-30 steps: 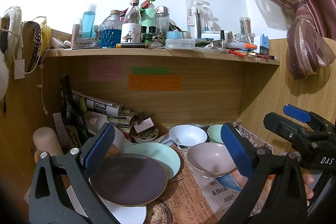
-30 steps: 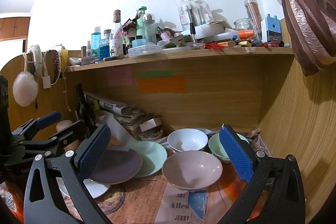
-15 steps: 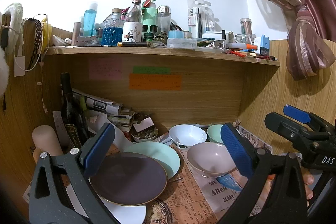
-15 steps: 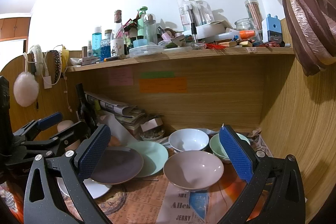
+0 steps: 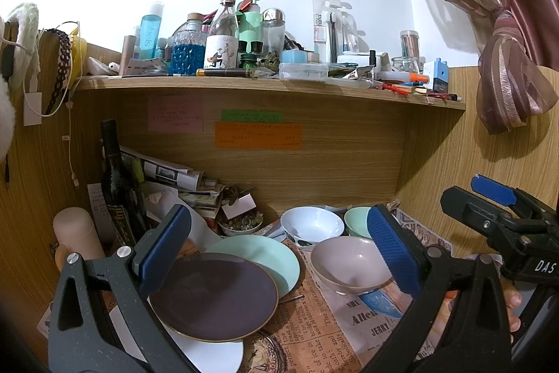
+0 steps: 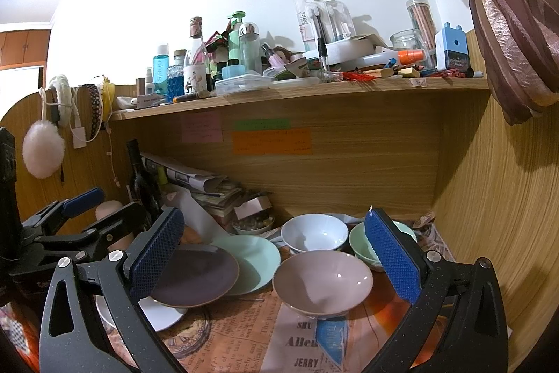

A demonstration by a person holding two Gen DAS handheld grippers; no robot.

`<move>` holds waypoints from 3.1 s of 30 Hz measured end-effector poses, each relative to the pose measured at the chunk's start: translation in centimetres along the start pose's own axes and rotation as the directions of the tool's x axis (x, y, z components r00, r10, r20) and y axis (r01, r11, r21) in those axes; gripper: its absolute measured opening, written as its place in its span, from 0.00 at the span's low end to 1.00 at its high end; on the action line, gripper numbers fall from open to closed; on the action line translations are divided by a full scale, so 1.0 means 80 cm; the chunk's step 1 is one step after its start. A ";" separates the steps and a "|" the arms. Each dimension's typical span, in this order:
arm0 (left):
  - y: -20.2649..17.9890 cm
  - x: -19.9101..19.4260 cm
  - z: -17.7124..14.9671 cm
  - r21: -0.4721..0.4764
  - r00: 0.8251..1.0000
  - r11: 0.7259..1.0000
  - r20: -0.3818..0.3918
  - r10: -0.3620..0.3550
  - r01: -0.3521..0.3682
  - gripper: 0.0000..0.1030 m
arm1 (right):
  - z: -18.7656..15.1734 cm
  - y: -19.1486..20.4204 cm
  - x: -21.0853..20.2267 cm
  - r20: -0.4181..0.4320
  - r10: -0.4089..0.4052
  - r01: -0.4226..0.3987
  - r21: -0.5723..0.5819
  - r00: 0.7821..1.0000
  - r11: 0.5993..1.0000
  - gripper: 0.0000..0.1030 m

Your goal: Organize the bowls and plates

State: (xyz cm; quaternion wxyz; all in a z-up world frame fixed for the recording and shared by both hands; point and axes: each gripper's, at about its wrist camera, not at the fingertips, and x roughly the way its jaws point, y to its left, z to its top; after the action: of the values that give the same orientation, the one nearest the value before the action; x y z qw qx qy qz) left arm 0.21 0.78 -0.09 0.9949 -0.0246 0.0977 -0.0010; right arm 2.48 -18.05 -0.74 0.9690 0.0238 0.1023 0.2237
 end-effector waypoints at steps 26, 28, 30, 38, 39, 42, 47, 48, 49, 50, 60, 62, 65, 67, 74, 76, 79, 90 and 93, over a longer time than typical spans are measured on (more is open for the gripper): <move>0.079 0.059 -0.035 -0.097 0.982 0.992 -0.181 0.059 -0.077 1.00 | -0.031 0.019 0.086 -0.147 0.068 -0.064 0.031 0.987 0.997 1.00; 0.095 0.069 -0.041 -0.099 0.975 0.990 -0.208 0.080 -0.102 1.00 | -0.037 0.023 0.099 -0.172 0.086 -0.080 0.043 0.981 0.996 1.00; 0.109 0.079 -0.048 -0.092 0.966 0.988 -0.239 0.098 -0.123 1.00 | -0.044 0.027 0.114 -0.198 0.097 -0.088 0.050 0.975 0.995 1.00; 0.165 0.128 -0.080 -0.047 0.913 0.985 -0.385 0.135 -0.166 0.83 | -0.073 0.043 0.167 -0.318 0.108 -0.093 0.063 0.942 0.994 0.90; 0.172 0.135 -0.085 -0.049 0.903 0.985 -0.409 0.131 -0.165 0.81 | -0.078 0.045 0.175 -0.342 0.113 -0.097 0.065 0.933 0.993 0.89; 0.190 0.152 -0.099 -0.052 0.876 0.985 -0.466 0.124 -0.167 0.73 | -0.090 0.050 0.192 -0.392 0.126 -0.105 0.075 0.911 0.992 0.83; 0.208 0.172 -0.119 -0.061 0.838 0.987 -0.538 0.095 -0.151 0.64 | -0.109 0.063 0.220 -0.472 0.139 -0.116 0.078 0.871 0.990 0.67; 0.211 0.175 -0.121 -0.063 0.830 0.987 -0.551 0.089 -0.148 0.62 | -0.112 0.065 0.224 -0.483 0.139 -0.115 0.079 0.865 0.990 0.67; 0.214 0.176 -0.123 -0.067 0.825 0.987 -0.559 0.083 -0.145 0.59 | -0.116 0.066 0.228 -0.495 0.138 -0.112 0.081 0.858 0.990 0.65; 0.218 0.179 -0.125 -0.074 0.819 0.988 -0.570 0.070 -0.136 0.57 | -0.119 0.066 0.231 -0.507 0.138 -0.111 0.083 0.851 0.990 0.62; 0.227 0.198 -0.135 -0.097 0.766 0.991 -0.642 0.011 -0.096 0.36 | -0.144 0.067 0.257 -0.578 0.178 -0.124 0.133 0.797 0.983 0.42; 0.229 0.202 -0.136 -0.105 0.758 0.990 -0.652 0.001 -0.091 0.34 | -0.147 0.067 0.261 -0.583 0.181 -0.121 0.142 0.792 0.983 0.42; 0.232 0.206 -0.138 -0.116 0.745 0.990 -0.666 -0.014 -0.084 0.29 | -0.149 0.066 0.265 -0.589 0.188 -0.120 0.153 0.786 0.981 0.38; 0.234 0.208 -0.139 -0.130 0.738 0.989 -0.673 -0.033 -0.075 0.27 | -0.151 0.066 0.270 -0.596 0.201 -0.125 0.166 0.778 0.978 0.35; 0.234 0.208 -0.139 -0.130 0.741 0.989 -0.671 -0.037 -0.068 0.26 | -0.155 0.069 0.281 -0.608 0.225 -0.132 0.193 0.762 0.972 0.27; 0.232 0.208 -0.139 -0.120 0.742 0.990 -0.669 -0.030 -0.068 0.26 | -0.154 0.071 0.281 -0.609 0.217 -0.126 0.190 0.763 0.974 0.27; 0.230 0.207 -0.140 -0.119 0.743 0.990 -0.669 -0.028 -0.070 0.26 | -0.152 0.071 0.278 -0.602 0.211 -0.120 0.188 0.770 0.975 0.27; 0.221 0.190 -0.139 -0.129 0.764 0.989 -0.644 -0.026 -0.074 0.27 | -0.144 0.070 0.265 -0.581 0.196 -0.118 0.170 0.790 0.978 0.27; 0.216 0.183 -0.135 -0.127 0.776 0.989 -0.630 -0.020 -0.077 0.27 | -0.139 0.070 0.255 -0.565 0.196 -0.125 0.162 0.802 0.979 0.27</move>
State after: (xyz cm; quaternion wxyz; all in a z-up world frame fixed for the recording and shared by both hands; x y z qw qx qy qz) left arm 12.39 17.39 -14.32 0.9004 -0.0941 0.4245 0.0131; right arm 15.68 -4.06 -14.93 0.8666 0.0197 0.4017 0.2953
